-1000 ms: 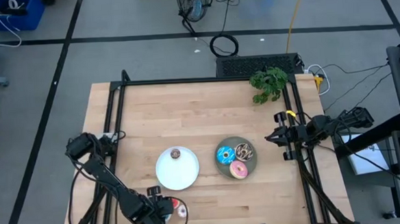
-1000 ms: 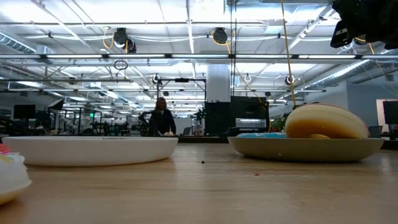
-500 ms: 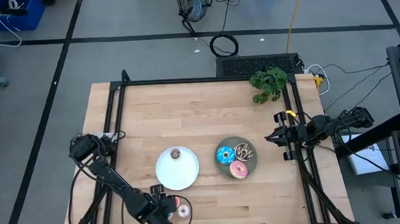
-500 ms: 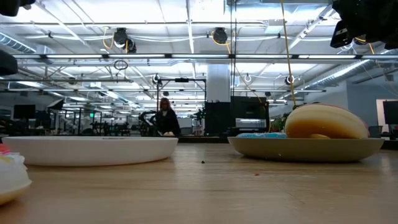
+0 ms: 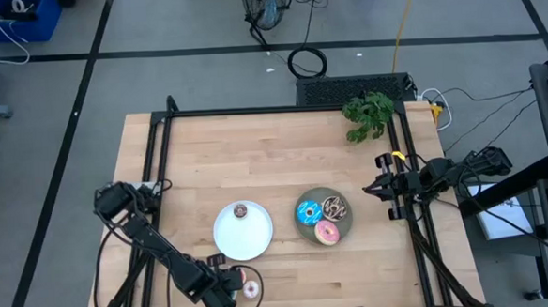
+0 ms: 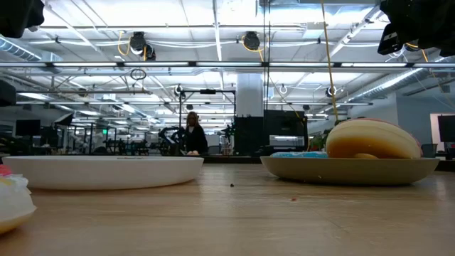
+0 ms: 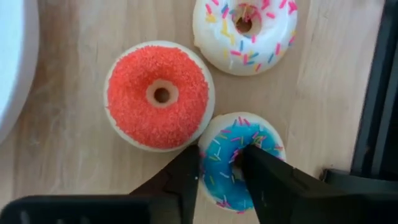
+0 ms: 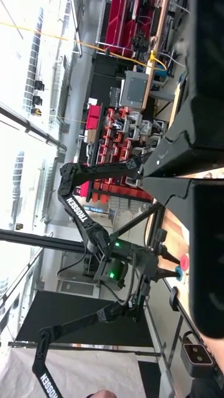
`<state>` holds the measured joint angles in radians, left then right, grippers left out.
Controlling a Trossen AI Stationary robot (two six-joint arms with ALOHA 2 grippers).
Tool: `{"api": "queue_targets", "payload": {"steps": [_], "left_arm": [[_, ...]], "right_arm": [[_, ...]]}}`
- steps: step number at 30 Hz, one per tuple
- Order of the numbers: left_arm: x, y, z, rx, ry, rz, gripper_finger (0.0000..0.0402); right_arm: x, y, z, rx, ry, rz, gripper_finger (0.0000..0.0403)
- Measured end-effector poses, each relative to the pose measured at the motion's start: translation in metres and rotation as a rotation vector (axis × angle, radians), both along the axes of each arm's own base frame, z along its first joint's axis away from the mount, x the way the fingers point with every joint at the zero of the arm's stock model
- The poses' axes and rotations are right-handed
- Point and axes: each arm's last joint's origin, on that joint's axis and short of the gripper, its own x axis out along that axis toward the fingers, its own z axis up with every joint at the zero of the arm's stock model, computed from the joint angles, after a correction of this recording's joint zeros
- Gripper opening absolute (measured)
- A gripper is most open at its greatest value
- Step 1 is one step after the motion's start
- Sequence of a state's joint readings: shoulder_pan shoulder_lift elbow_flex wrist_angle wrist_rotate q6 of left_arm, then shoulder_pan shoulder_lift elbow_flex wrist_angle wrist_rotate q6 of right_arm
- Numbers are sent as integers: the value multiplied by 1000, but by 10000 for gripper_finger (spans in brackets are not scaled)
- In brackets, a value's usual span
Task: Pick & Place donuts
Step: Put the small blue donut into the white plate
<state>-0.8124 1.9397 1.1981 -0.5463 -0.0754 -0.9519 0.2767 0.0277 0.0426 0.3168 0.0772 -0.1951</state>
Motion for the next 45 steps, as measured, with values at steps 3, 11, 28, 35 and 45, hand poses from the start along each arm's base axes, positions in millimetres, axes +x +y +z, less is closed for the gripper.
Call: {"api": "queue_targets", "payload": {"steps": [3, 11, 28, 35, 45], "left_arm": [[0, 1, -1, -11, 8, 1, 109], [-1, 2, 0, -54, 57, -32, 23], [-14, 50, 85, 282, -8, -54, 17], [1, 85, 70, 403, 32, -57, 12], [15, 137, 38, 394, 133, -49, 8]], "right_arm": [[0, 0, 0, 0, 0, 0, 0], [0, 0, 0, 0, 0, 0, 0], [0, 0, 1, 3, -8, 0, 0], [0, 0, 1, 2, -8, 0, 0], [0, 0, 1, -2, -8, -1, 0]]}}
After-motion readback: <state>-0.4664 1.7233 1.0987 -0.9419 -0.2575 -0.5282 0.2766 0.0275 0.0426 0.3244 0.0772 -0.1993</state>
